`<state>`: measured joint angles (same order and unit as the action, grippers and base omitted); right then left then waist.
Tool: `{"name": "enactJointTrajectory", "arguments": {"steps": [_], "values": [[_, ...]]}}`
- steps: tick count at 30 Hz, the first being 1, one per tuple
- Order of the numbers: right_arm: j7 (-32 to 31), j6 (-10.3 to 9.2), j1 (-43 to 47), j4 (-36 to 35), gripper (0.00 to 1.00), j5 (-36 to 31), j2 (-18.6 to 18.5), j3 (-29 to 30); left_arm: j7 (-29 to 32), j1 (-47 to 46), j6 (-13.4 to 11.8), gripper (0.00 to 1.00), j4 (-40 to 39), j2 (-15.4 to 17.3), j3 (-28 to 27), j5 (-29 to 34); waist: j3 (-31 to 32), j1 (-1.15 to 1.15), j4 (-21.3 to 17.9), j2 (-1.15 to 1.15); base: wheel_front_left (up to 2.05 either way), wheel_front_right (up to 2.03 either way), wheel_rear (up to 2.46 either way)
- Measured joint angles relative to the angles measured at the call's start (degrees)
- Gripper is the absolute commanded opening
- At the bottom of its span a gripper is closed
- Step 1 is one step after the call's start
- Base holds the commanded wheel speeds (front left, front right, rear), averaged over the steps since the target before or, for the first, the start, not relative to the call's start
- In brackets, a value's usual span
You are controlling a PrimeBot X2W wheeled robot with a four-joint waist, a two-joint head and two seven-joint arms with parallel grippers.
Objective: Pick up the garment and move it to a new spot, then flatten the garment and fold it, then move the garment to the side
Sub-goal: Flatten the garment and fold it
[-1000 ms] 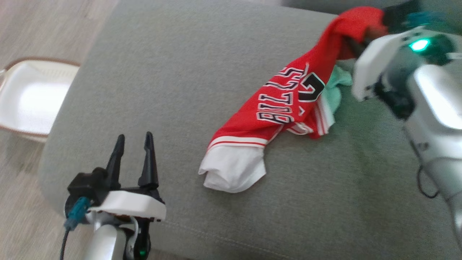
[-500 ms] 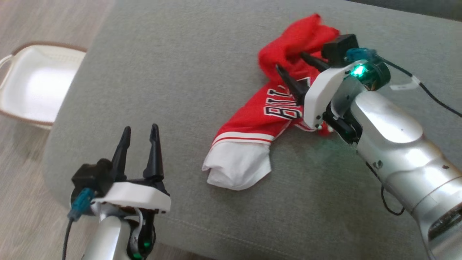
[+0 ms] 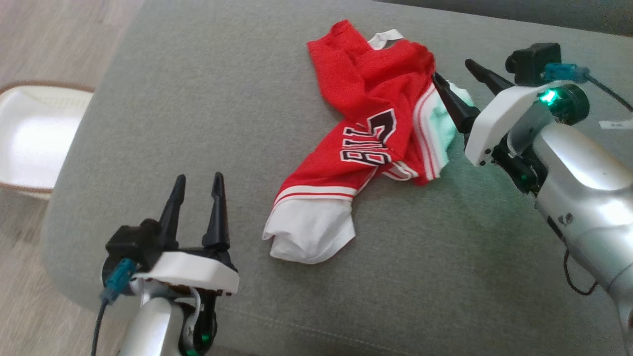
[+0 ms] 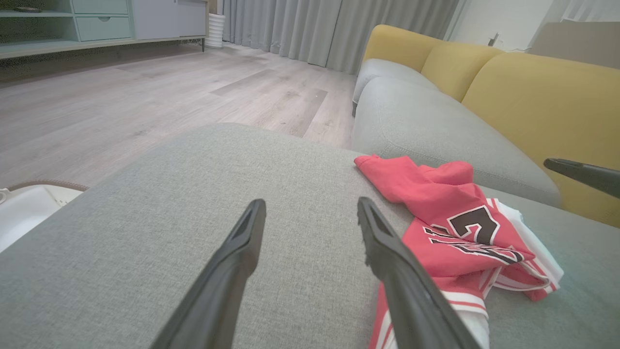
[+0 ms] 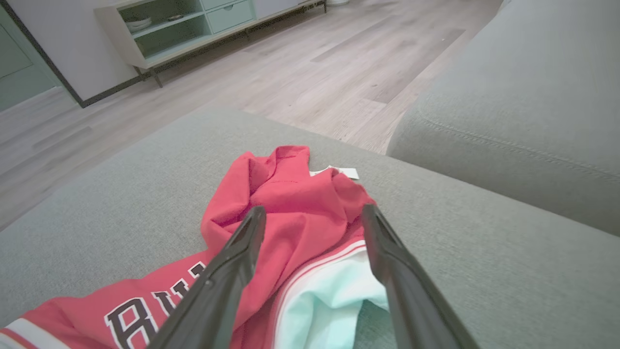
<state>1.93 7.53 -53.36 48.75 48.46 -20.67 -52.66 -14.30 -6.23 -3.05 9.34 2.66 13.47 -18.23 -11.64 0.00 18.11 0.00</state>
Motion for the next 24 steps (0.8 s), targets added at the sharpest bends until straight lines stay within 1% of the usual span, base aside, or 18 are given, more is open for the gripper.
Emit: {"name": "enactJointTrajectory", "arguments": {"steps": [6, 10, 14, 19, 22, 23, 24], "values": [[-6.01, 0.00, -4.41, 4.32, 1.00, 3.20, 0.04, -1.29, 0.00, -0.15, -0.10, 1.00, 0.10, 0.00, 1.19, -1.01, -1.87, 0.00, 3.19, 0.00, 0.00, 0.00, 0.00], [-10.84, 0.00, -9.58, 7.70, 1.00, 4.50, -0.20, -2.69, 0.00, -0.61, -0.59, 1.00, 0.05, -0.01, 2.41, -1.87, -3.69, 0.00, 5.86, 0.00, 0.00, 0.00, 0.00], [-15.77, 0.00, -12.20, 10.12, 1.00, 6.44, -0.94, -4.03, 0.00, -1.60, -1.33, 1.00, -0.42, -0.05, 2.90, -2.97, -5.86, 0.00, 8.27, 0.00, 0.00, 0.00, 0.00], [-17.15, 0.00, -13.83, 12.27, 1.00, 7.58, -2.64, -4.93, 0.00, -2.50, -2.00, 1.00, -0.87, -0.21, 4.28, -3.72, -8.25, 0.00, 10.62, 0.00, 0.00, 0.00, 0.00], [-18.83, 0.00, -14.63, 12.36, 1.00, 9.76, -3.05, -5.12, 0.00, -2.59, -2.01, 1.00, -0.99, -0.31, 4.41, -4.14, -9.57, 0.01, 11.56, 0.00, 0.00, 0.00, 0.00], [-18.93, 0.00, -14.64, 12.34, 0.95, 10.00, -3.20, -5.60, 0.00, -2.65, -2.02, 1.00, -1.01, -0.31, 4.38, -4.13, -9.95, 0.00, 11.80, 0.00, 0.00, 0.00, 0.00], [-18.92, 0.00, -14.64, 12.25, 0.65, 10.20, -3.27, -5.89, 0.00, -2.70, -2.05, 1.00, -1.01, -0.31, 4.39, -4.13, -10.23, 0.01, 11.99, 0.00, 0.00, 0.00, 0.00]]}}
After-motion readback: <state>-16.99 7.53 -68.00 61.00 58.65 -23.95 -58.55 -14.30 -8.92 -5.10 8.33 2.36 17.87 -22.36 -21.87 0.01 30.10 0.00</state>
